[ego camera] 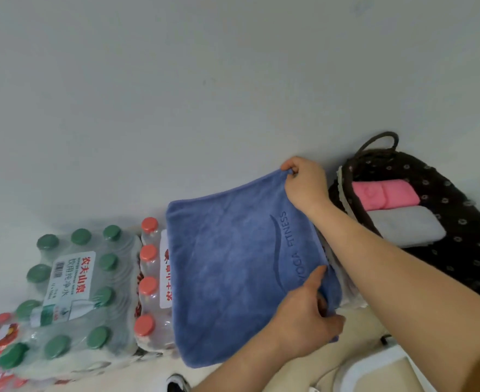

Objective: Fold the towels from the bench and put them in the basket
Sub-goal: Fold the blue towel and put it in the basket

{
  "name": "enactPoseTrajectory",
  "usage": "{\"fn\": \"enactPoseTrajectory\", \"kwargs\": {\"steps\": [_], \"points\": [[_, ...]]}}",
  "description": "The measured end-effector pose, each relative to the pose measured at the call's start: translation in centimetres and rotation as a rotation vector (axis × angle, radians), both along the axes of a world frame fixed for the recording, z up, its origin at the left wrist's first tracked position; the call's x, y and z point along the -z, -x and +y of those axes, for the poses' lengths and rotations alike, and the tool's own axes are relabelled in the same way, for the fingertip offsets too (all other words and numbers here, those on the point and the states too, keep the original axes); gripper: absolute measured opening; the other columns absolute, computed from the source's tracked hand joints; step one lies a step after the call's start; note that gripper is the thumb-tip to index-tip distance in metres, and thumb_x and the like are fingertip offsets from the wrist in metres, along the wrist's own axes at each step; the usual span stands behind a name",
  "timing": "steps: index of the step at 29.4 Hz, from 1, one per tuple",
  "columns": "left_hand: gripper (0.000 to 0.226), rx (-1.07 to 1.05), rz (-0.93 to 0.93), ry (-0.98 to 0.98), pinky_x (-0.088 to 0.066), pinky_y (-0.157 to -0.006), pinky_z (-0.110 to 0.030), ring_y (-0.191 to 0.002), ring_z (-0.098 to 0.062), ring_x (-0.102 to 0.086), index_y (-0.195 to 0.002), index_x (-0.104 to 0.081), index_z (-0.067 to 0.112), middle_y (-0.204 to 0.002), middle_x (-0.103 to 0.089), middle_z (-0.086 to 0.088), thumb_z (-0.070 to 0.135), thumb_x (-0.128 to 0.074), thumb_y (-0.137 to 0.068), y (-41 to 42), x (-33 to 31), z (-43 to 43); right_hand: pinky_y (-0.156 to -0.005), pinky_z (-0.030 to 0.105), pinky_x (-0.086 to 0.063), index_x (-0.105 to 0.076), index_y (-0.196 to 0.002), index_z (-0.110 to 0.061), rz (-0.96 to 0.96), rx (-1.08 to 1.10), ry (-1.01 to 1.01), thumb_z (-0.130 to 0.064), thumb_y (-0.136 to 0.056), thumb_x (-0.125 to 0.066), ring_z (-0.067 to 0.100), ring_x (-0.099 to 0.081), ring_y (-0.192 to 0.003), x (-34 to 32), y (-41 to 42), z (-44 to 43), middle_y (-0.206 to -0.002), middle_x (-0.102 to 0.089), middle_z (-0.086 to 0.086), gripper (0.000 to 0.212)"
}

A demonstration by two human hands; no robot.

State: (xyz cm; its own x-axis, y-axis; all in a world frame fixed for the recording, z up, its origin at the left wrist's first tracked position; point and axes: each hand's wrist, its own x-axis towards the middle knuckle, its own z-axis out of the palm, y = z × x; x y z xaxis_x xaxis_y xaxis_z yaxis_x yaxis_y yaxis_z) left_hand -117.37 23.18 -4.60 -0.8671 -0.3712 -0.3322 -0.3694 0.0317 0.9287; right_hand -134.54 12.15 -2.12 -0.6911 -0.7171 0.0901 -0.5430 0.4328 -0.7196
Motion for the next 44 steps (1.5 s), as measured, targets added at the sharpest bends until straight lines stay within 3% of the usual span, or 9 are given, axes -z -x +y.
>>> {"fn": "enactPoseTrajectory", "kwargs": {"steps": [6, 10, 13, 16, 21, 26, 34, 38, 44], "points": [[0.036, -0.196, 0.015, 0.436, -0.044, -0.071, -0.012, -0.067, 0.006, -0.05, -0.116, -0.064, 0.031, -0.084, -0.064, 0.013, 0.019, -0.054, -0.084, -3.9, 0.2, -1.0, -0.079, 0.033, -0.046, -0.051, -0.124, -0.014, -0.074, 0.003, -0.258, -0.009, -0.088, -0.046, 0.031, -0.059, -0.105, 2.5, -0.5, 1.9, -0.116, -0.062, 0.008, 0.037], [0.037, -0.608, -0.26, 0.789, -0.045, -0.072, -0.022, -0.086, -0.011, -0.058, -0.113, -0.063, 0.028, -0.095, -0.049, 0.017, 0.015, -0.068, -0.078, -11.3, 1.0, -5.3, -0.074, 0.032, -0.04, -0.039, -0.133, -0.014, -0.208, 0.009, -0.376, -0.027, -0.093, -0.049, 0.033, -0.057, -0.104, 4.0, -1.5, 5.4, -0.124, -0.057, 0.012, 0.043], [0.046, -0.609, -0.515, 0.769, -0.047, -0.073, -0.034, -0.094, -0.022, -0.06, -0.125, -0.051, 0.024, -0.111, -0.05, 0.004, 0.027, -0.066, -0.082, -14.7, 1.4, -6.4, -0.076, 0.033, -0.042, -0.033, -0.137, -0.017, -0.274, -0.011, -0.422, -0.035, -0.095, -0.05, 0.034, -0.057, -0.109, 4.8, -2.7, 8.4, -0.128, -0.056, 0.011, 0.049], [0.051, -0.655, -0.524, 0.675, -0.051, -0.075, -0.036, -0.097, -0.018, -0.06, -0.129, -0.043, 0.033, -0.116, -0.054, 0.006, 0.034, -0.064, -0.082, -14.7, 1.3, -5.6, -0.085, 0.041, -0.049, -0.036, -0.137, -0.015, -0.178, 0.04, -0.325, -0.03, -0.092, -0.057, 0.035, -0.057, -0.11, 5.1, -4.2, 10.9, -0.125, -0.059, 0.012, 0.052], [0.036, -0.753, -0.485, 0.539, -0.047, -0.062, -0.032, -0.069, -0.008, -0.059, -0.114, -0.046, 0.036, -0.081, -0.061, 0.012, 0.026, -0.065, -0.084, -13.2, 0.4, -6.4, -0.088, 0.045, -0.043, -0.044, -0.134, -0.015, 0.075, 0.133, -0.297, -0.024, -0.087, -0.064, 0.038, -0.051, -0.109, 4.6, -6.1, 12.0, -0.117, -0.056, 0.018, 0.051], [0.026, -0.648, -0.482, 0.509, -0.036, -0.057, -0.008, -0.067, 0.001, -0.056, -0.085, -0.065, 0.042, -0.072, -0.059, 0.023, 0.017, -0.068, -0.083, -14.3, -0.1, -7.8, -0.071, 0.037, -0.044, -0.044, -0.134, -0.024, 0.022, 0.107, -0.297, -0.015, -0.091, -0.056, 0.032, -0.057, -0.096, 3.9, -6.5, 12.0, -0.12, -0.051, 0.013, 0.045], [0.025, -0.361, -0.648, 0.484, -0.048, -0.064, -0.019, -0.065, -0.002, -0.06, -0.083, -0.059, 0.046, -0.069, -0.064, 0.014, 0.023, -0.066, -0.079, -19.5, -1.3, -7.7, -0.082, 0.039, -0.049, -0.04, -0.136, -0.025, -0.007, -0.079, -0.43, -0.017, -0.087, -0.054, 0.025, -0.055, -0.11, 3.4, -8.8, 14.0, -0.133, -0.049, 0.004, 0.051], [0.013, -0.281, -0.741, 0.837, -0.046, -0.065, -0.032, -0.079, -0.022, -0.064, -0.098, -0.058, 0.039, -0.082, -0.066, 0.003, 0.032, -0.057, -0.088, -18.4, -2.1, -8.5, -0.085, 0.041, -0.046, -0.047, -0.131, -0.023, 0.159, -0.02, -0.437, -0.028, -0.085, -0.059, 0.03, -0.05, -0.107, 2.8, -8.2, 13.9, -0.118, -0.05, 0.01, 0.049], [0.03, -0.509, -0.369, 1.101, -0.043, -0.077, -0.034, -0.083, -0.029, -0.058, -0.099, -0.073, 0.016, -0.098, -0.07, -0.007, 0.014, -0.052, -0.078, -13.1, -0.5, -14.4, -0.079, 0.04, -0.049, -0.054, -0.122, -0.013, 0.053, -0.058, -0.266, -0.026, -0.091, -0.054, 0.027, -0.055, -0.101, 2.5, -5.0, 8.5, -0.108, -0.059, 0.008, 0.034]]}}
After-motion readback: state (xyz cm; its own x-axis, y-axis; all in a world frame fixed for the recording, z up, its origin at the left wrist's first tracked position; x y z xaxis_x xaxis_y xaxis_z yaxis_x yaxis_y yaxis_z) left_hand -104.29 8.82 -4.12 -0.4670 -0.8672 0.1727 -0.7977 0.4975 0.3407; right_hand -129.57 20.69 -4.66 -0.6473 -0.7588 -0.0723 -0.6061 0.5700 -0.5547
